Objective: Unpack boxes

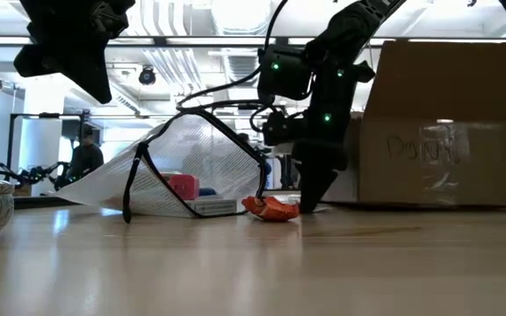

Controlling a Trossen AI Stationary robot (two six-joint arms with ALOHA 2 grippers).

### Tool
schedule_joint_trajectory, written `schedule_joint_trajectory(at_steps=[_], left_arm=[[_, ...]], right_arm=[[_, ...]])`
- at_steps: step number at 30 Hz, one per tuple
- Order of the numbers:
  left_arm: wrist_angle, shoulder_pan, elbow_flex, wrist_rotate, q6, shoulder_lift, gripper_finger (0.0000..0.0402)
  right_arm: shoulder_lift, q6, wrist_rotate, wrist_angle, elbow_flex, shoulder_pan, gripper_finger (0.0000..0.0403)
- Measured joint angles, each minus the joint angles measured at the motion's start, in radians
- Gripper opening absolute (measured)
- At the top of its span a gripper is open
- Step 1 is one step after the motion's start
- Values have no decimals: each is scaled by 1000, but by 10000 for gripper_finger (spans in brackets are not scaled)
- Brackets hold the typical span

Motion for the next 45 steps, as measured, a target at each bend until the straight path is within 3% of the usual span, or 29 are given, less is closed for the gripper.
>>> schedule_joint_trajectory(at_steps=[7, 16, 26, 29, 39, 45], left_arm=[[1, 0, 0, 1, 0, 0, 0], [0, 0, 0, 0, 9, 0, 0], [-1, 0, 0, -6, 30, 0, 0], [0, 0, 0, -7, 30, 0, 0], [2, 0, 0, -4, 30, 0, 0], [9, 0, 0, -2, 28, 0, 0]], right_arm=[[-133, 68, 3, -111, -2, 17, 1], [-336, 161, -25, -97, -1, 47, 0], [-229, 235, -32, -31, 0, 26, 11], [-166, 239, -32, -38, 0, 1, 47], [-47, 247, -30, -11, 4, -64, 230], [-4, 245, -32, -5, 5, -75, 301]])
